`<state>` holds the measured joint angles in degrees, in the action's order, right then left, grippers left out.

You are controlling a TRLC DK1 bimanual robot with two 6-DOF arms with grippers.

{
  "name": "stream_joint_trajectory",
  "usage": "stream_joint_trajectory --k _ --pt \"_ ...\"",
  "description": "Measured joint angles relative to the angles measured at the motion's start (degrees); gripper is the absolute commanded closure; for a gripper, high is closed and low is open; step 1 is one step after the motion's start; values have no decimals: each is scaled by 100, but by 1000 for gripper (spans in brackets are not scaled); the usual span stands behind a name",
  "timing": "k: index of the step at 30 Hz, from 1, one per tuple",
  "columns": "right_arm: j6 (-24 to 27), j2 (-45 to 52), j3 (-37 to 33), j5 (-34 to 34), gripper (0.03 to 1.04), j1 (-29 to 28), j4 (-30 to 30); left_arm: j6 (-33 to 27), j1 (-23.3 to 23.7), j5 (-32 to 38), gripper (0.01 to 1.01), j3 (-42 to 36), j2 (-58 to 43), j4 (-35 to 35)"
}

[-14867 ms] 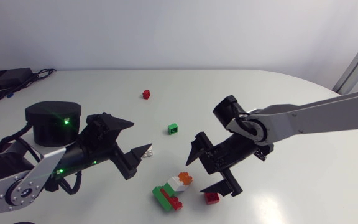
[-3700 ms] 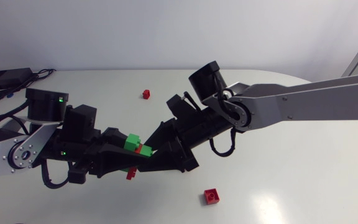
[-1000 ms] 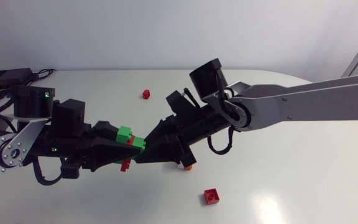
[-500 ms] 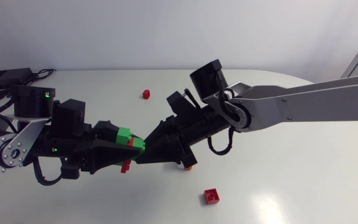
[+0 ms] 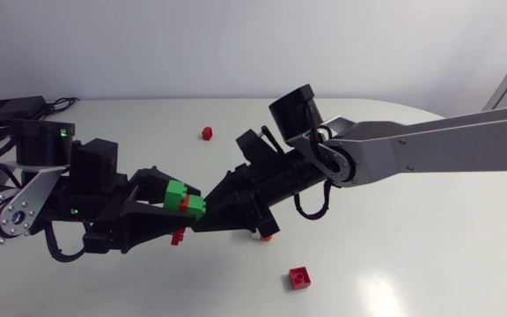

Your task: Disassemble duplo

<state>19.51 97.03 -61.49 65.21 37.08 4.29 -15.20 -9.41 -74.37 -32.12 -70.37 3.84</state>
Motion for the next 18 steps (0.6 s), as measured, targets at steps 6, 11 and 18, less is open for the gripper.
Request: stream_joint_trajectory --k 6,11,18 --pt "0 0 0 0 667 -2 -2 0 68 0 192 0 42 -2" --pt "0 0 13 0 667 -2 -2 0 109 0 192 0 66 -2" --pt "2 0 68 0 667 -7 -2 0 238 0 193 0 96 -2"
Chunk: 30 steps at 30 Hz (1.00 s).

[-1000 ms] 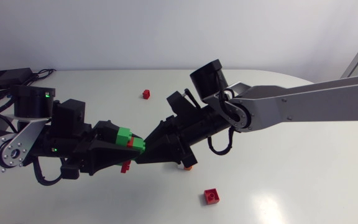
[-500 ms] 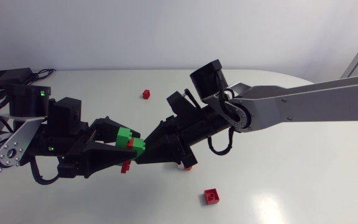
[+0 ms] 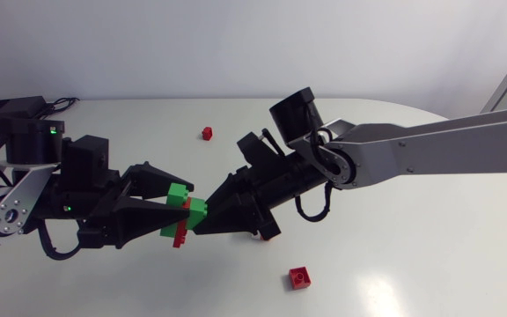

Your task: Disassemble duplo

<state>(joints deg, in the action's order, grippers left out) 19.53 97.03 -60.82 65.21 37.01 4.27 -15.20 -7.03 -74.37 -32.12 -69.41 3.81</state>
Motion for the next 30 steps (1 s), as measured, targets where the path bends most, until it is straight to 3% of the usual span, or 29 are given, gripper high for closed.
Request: stream_joint_trajectory --k 1,6,15,30 --pt "2 0 -2 0 667 0 0 0 20 0 195 0 9 0" --pt "46 0 9 0 667 0 0 0 28 0 415 0 20 0" --pt "63 0 9 -7 667 -24 0 2 68 -39 641 0 20 2" --pt "199 -96 79 -356 669 -20 -17 -24 94 -63 687 0 20 2"
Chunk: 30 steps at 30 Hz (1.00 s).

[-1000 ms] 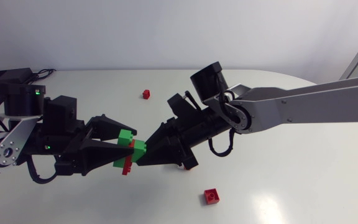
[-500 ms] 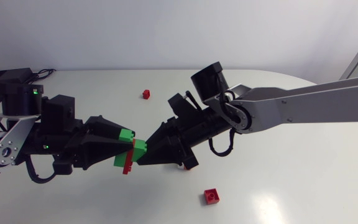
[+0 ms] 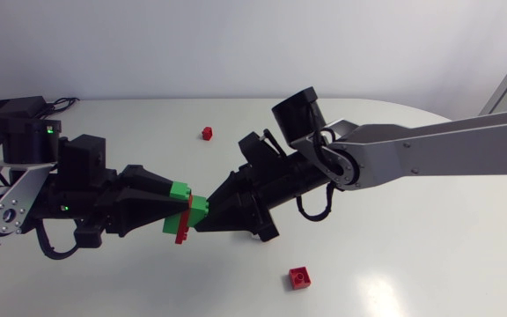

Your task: Disassemble duplo

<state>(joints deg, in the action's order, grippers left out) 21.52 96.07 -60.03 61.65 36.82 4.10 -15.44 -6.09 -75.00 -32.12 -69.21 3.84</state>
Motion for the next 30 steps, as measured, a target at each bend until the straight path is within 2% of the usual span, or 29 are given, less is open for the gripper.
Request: stream_joint_trajectory --k 10,19,30 --pt "236 -247 33 -149 667 -90 251 -20 -2 -24 689 0 24 68" --pt "599 -691 107 -144 667 -413 450 -15 0 -13 689 0 39 87" --pt "837 -734 144 -166 667 -717 612 4 122 24 689 0 39 44"
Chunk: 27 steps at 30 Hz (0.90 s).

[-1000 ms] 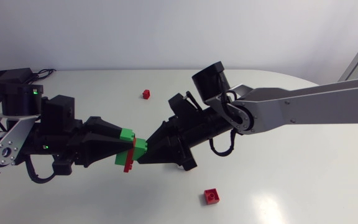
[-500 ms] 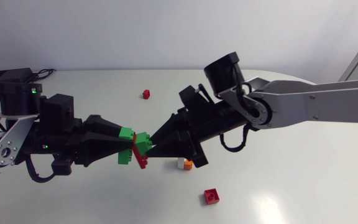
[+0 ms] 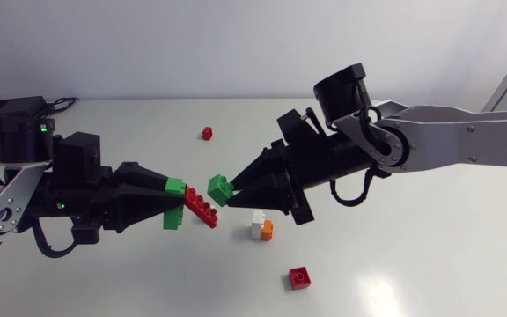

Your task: Disassemble duplo

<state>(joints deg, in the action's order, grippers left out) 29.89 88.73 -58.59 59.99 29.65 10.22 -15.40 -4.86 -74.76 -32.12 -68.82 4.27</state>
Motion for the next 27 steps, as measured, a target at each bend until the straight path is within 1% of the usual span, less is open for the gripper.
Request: stream_joint_trajectory --k 3,6,10,14,17,21,27 --pt "48 -4 0 -24 667 -4 15 0 4 0 689 0 0 -2" --pt "109 -4 0 -409 667 -4 15 0 4 0 689 0 0 -2" --pt "133 155 -37 -1423 667 4 57 0 7 0 689 0 0 -2" --pt "157 817 -323 -2494 667 74 302 0 15 0 689 0 0 -2" --pt "175 1335 -522 -3123 667 160 413 0 37 0 689 0 0 -2" --pt "243 1832 -686 -3545 666 321 516 0 37 0 689 0 0 -2" --pt "280 2293 -809 -3851 670 629 588 -2 37 0 687 0 0 0"
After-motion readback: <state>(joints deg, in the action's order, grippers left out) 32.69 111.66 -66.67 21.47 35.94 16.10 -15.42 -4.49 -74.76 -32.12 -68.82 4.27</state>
